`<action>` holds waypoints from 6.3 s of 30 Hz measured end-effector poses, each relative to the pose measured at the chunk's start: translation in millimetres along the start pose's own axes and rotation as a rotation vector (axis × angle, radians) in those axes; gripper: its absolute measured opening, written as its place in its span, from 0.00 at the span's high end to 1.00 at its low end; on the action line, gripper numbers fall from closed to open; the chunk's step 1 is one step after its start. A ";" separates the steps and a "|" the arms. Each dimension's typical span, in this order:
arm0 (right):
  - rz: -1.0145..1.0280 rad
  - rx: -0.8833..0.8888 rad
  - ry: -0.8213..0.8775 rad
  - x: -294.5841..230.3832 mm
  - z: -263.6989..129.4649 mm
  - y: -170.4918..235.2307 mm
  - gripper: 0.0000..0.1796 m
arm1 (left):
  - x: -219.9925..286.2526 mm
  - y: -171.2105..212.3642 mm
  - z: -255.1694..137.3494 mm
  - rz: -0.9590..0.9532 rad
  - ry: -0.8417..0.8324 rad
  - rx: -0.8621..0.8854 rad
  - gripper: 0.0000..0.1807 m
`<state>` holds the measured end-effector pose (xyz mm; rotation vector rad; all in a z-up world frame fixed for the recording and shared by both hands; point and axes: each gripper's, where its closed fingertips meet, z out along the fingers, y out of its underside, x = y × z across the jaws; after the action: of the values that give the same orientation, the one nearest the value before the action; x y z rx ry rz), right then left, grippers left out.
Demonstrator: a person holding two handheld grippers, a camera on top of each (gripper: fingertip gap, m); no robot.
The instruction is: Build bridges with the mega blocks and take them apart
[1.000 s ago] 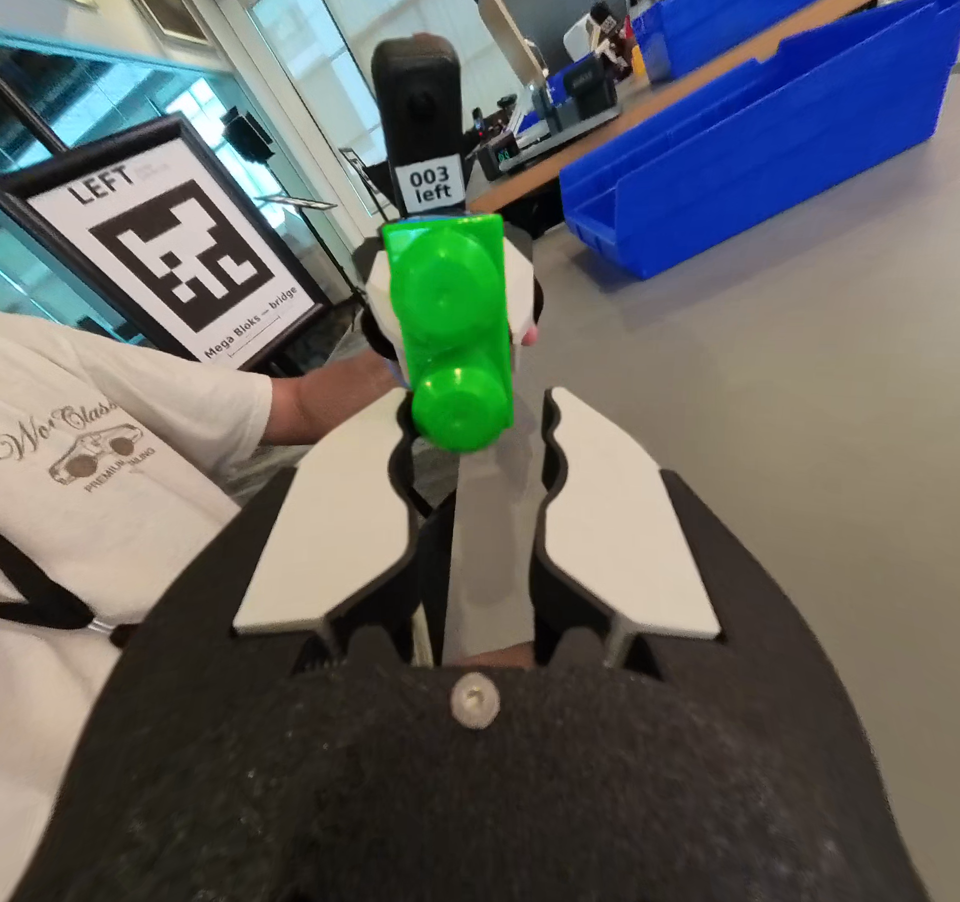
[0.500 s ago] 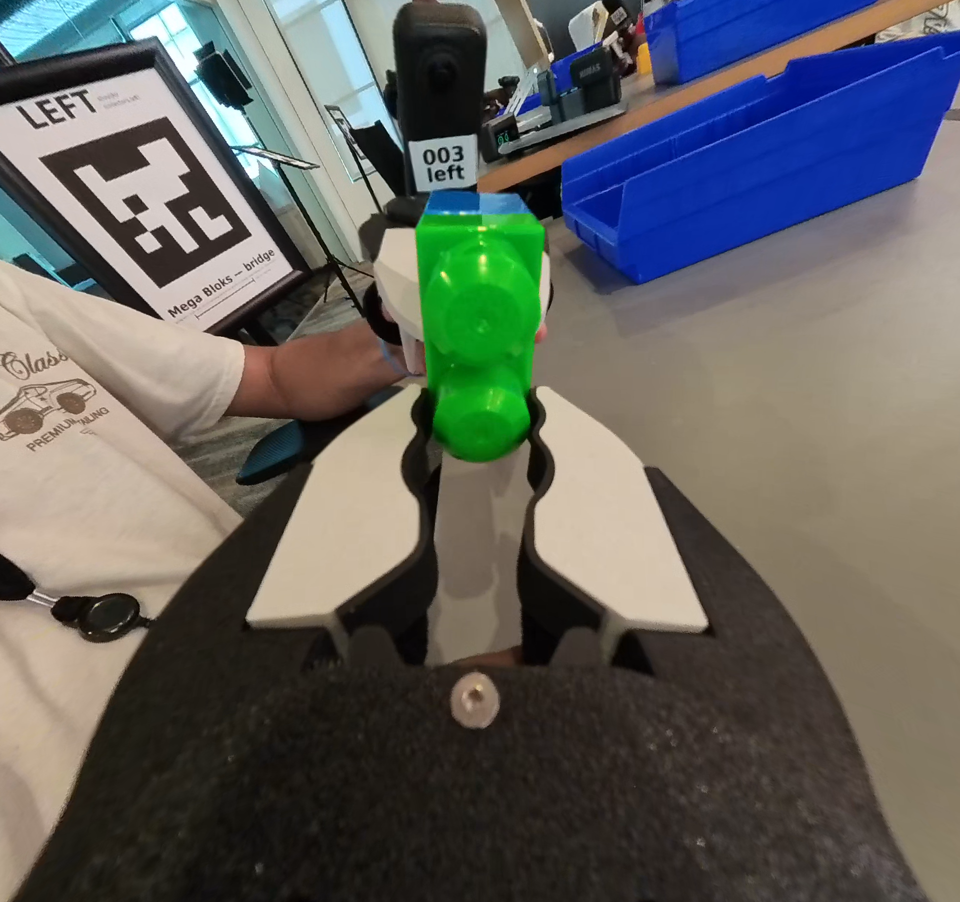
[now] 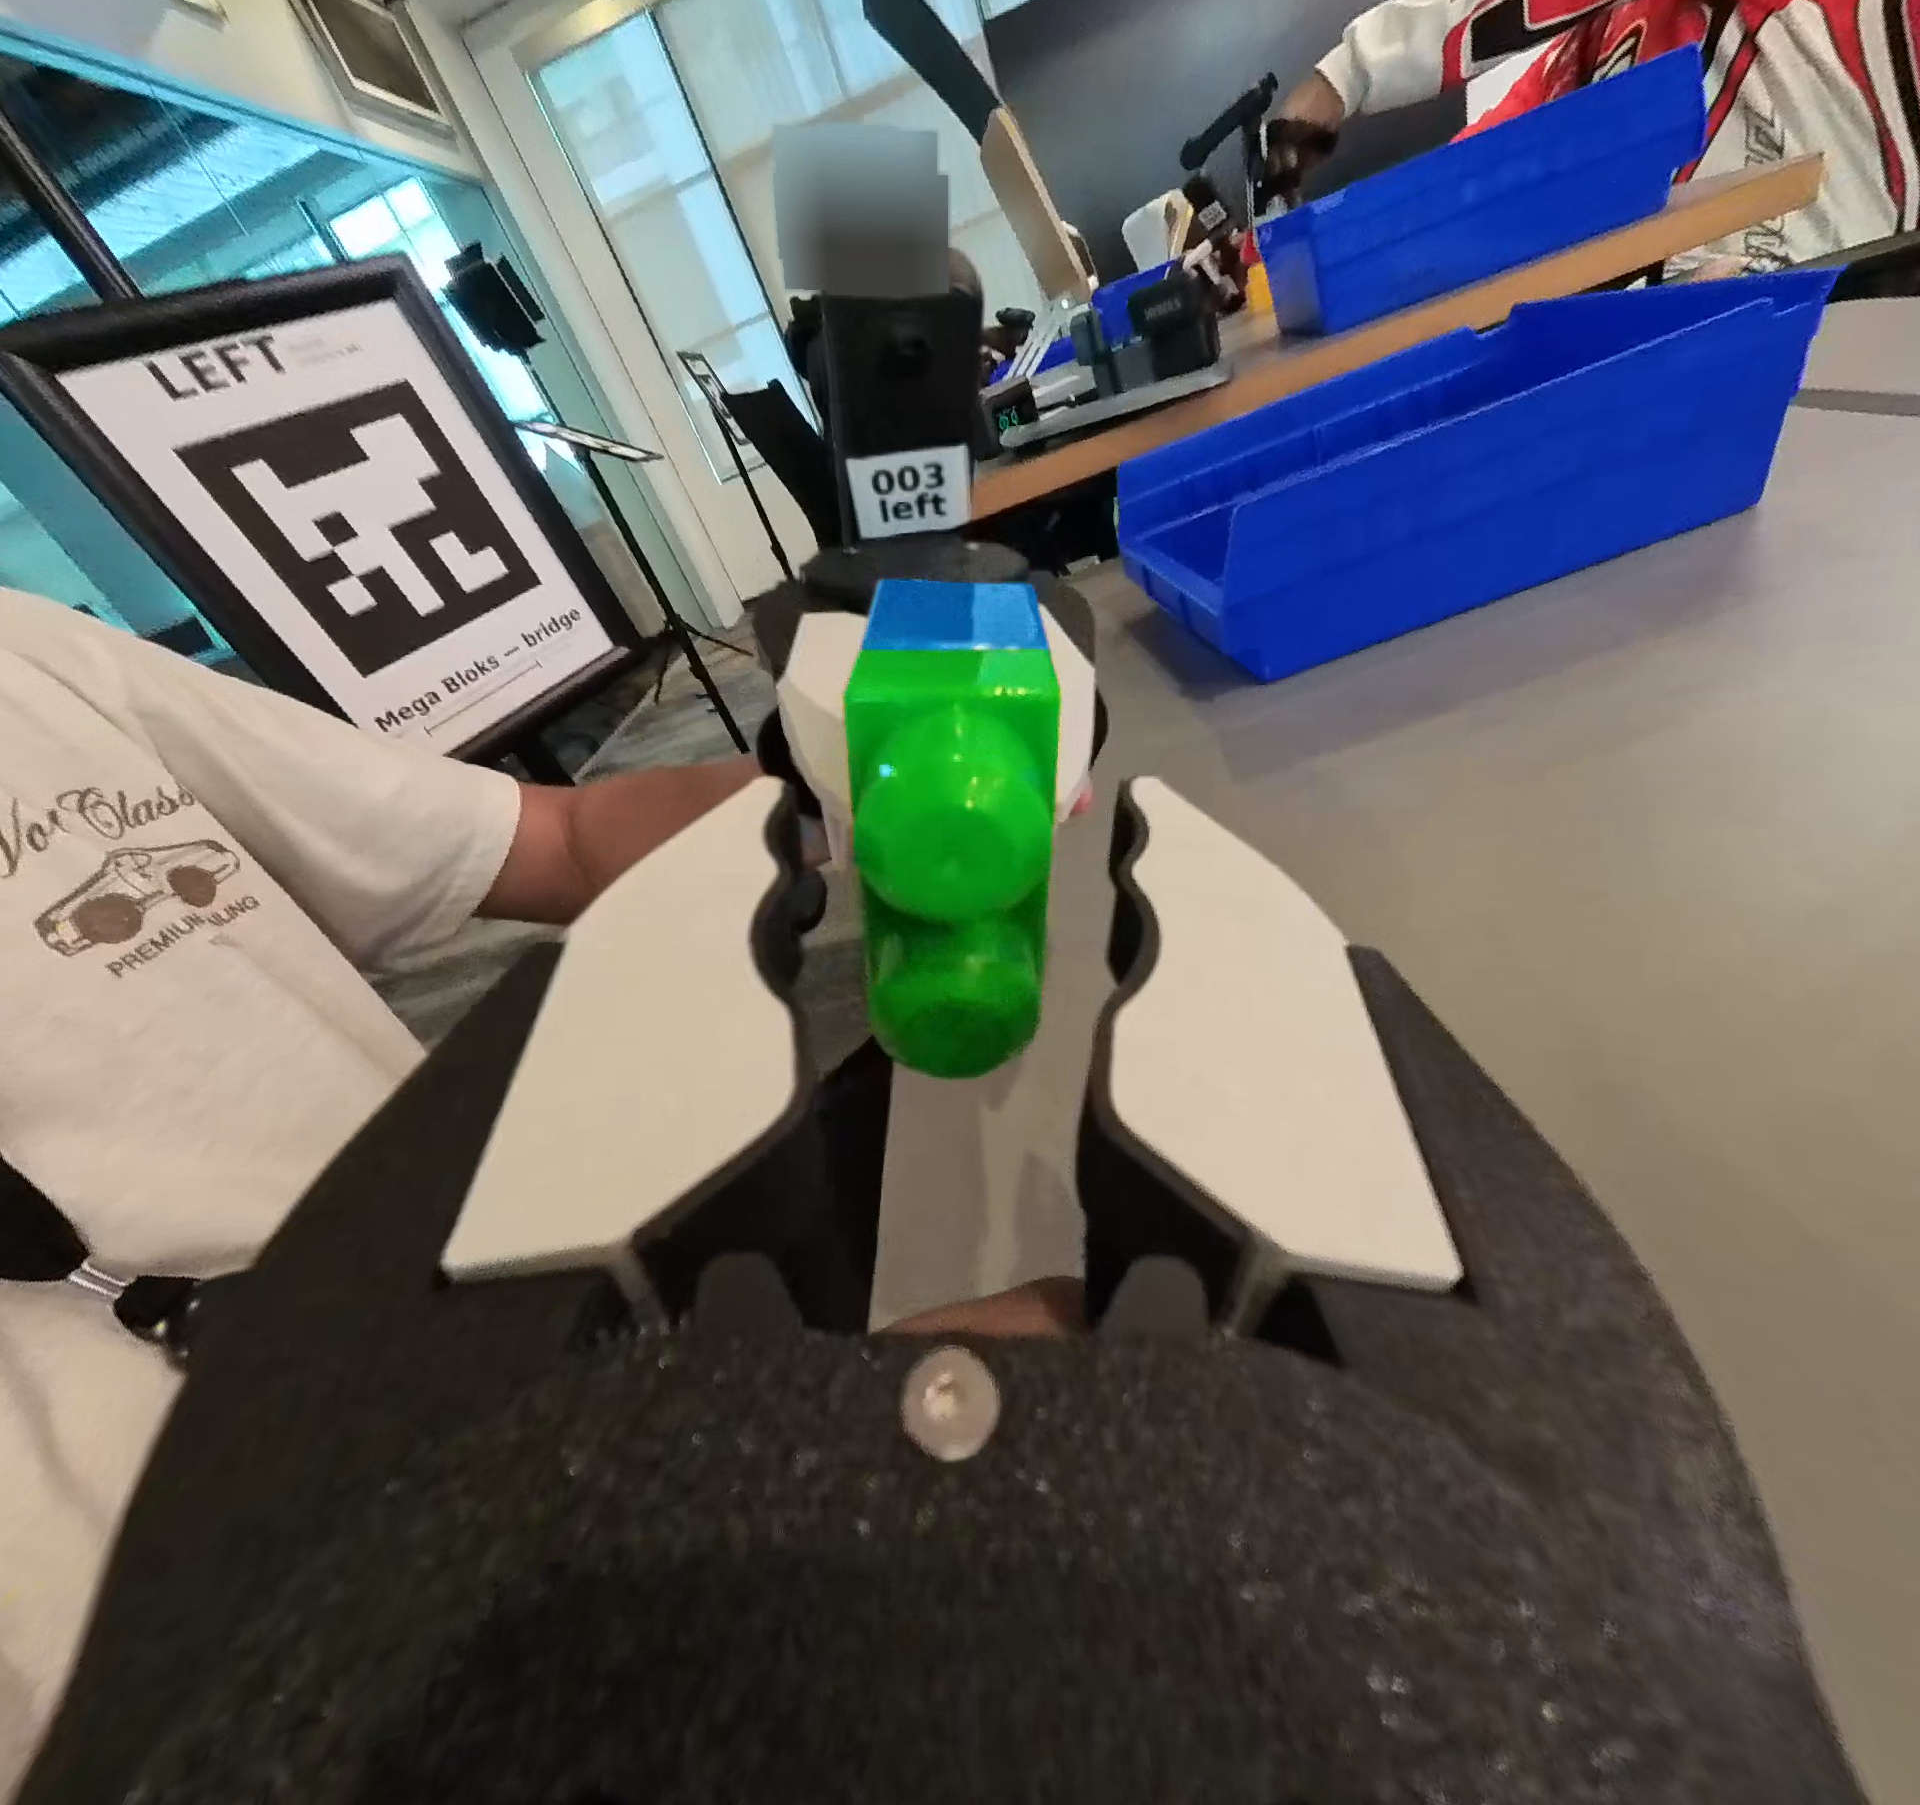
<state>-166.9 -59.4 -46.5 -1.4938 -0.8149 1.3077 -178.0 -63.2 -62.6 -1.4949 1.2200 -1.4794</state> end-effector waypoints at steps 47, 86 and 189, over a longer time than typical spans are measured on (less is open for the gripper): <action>0.164 0.017 0.134 37.7 -11.6 4.7 0.80 | -99.7 -23.3 -71.1 0.056 -0.734 0.163 0.61; 0.801 -1.002 1.351 172.9 -346.8 47.4 0.80 | -80.2 -14.0 -39.6 0.102 -0.676 0.037 0.64; 0.159 0.050 1.249 110.0 -214.5 28.5 0.67 | -123.3 14.5 -64.3 0.117 -0.937 -0.046 0.67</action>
<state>61.4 -16.0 -116.7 -1.9375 0.1586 0.2805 -231.9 56.8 -110.1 -1.7867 0.7295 -0.5172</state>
